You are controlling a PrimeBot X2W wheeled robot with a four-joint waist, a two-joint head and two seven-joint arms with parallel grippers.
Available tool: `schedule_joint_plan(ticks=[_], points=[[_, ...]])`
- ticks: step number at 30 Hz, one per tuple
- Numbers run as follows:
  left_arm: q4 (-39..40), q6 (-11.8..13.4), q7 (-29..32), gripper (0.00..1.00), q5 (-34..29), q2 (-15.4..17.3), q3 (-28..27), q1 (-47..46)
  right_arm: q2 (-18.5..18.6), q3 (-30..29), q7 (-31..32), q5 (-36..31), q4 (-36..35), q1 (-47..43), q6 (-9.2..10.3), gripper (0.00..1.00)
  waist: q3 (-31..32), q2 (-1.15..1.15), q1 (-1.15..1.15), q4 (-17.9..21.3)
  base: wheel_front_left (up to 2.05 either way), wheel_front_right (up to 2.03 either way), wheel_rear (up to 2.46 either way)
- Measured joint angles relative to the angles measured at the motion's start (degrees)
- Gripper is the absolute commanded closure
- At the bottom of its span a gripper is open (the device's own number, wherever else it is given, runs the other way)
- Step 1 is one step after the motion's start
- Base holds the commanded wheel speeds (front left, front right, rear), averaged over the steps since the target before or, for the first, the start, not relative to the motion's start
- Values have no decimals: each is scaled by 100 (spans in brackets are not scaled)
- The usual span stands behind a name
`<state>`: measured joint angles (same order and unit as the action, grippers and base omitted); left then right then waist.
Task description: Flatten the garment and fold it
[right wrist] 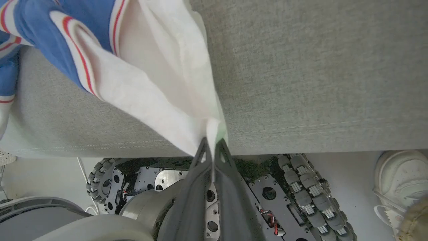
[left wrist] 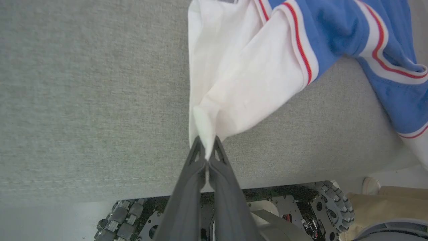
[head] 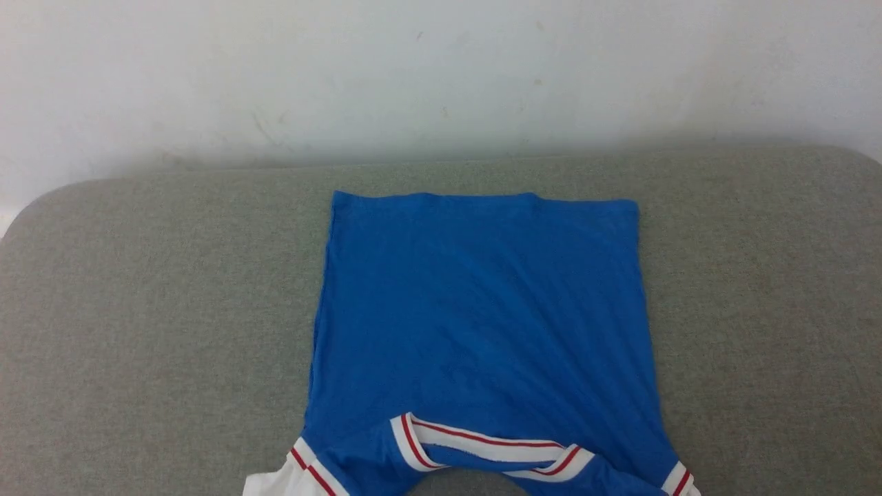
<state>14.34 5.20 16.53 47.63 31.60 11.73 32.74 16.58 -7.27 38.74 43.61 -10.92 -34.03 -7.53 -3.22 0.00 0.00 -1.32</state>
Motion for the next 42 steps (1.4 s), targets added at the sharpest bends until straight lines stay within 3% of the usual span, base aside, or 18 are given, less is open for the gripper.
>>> schedule_joint_plan(ticks=[2, 3, 4, 5, 8, 12, 16, 20, 25, 29, 35, 42], points=[[64, 14, -82, 100, -2, 15, -87, -4, -59, -11, -48, -76, 11, 35, 0, 100, -39, 0, 0, -4, 0, 0, 0], [114, 14, -146, 100, 0, 5, -123, -12, -100, -19, -126, -125, 34, 87, 0, 82, -55, 0, 0, -4, 0, 0, 0], [165, 13, -181, 100, 2, 0, -138, -29, -166, -67, -266, -199, 65, 153, 0, 25, -69, 0, 0, -3, 0, 0, 0], [211, 10, -198, 100, 3, -1, -142, -46, -235, -111, -366, -271, 99, 238, 0, 0, -79, 0, 0, -3, 0, 0, 0], [417, -3, -245, 100, 21, -46, -170, -144, -256, -2, -465, -332, 25, 504, 0, 0, -106, 0, 0, -11, 0, 0, 0], [731, -3, -294, 100, 16, -22, -250, -167, -216, -216, -643, -162, -628, 1266, 0, 0, -217, 0, 0, -4, 0, 0, 0], [1071, 14, -302, 100, -92, 65, -312, -298, -48, -591, -643, -241, -1376, 2725, 0, 0, -437, 0, 1, -8, 0, 0, 0], [1305, 14, -327, 100, -218, 77, -264, -578, 208, -600, -396, -840, -1444, 4472, 0, 0, -748, 0, 1, -41, 0, 0, 0], [1401, -71, -354, 100, -286, 65, -147, -982, 127, -138, -62, -1527, -550, 6412, 0, 0, -1209, 0, 2, -124, 0, 0, 0], [1288, -146, -354, 100, -298, 48, -52, -1248, -137, -147, 227, -2073, 631, 7175, 0, 0, -1580, 0, 2, -230, 0, 0, 0], [1161, -271, -434, 100, -338, -9, 53, -1535, -665, -528, 769, -2876, 1745, 7611, 0, 0, -2070, 0, 1, -449, 0, 0, 0], [1049, -368, -455, 100, -390, -33, 116, -1782, -877, -771, 1009, -3685, 2097, 7615, 0, 0, -2558, 0, 1, -658, 0, 0, 0]])
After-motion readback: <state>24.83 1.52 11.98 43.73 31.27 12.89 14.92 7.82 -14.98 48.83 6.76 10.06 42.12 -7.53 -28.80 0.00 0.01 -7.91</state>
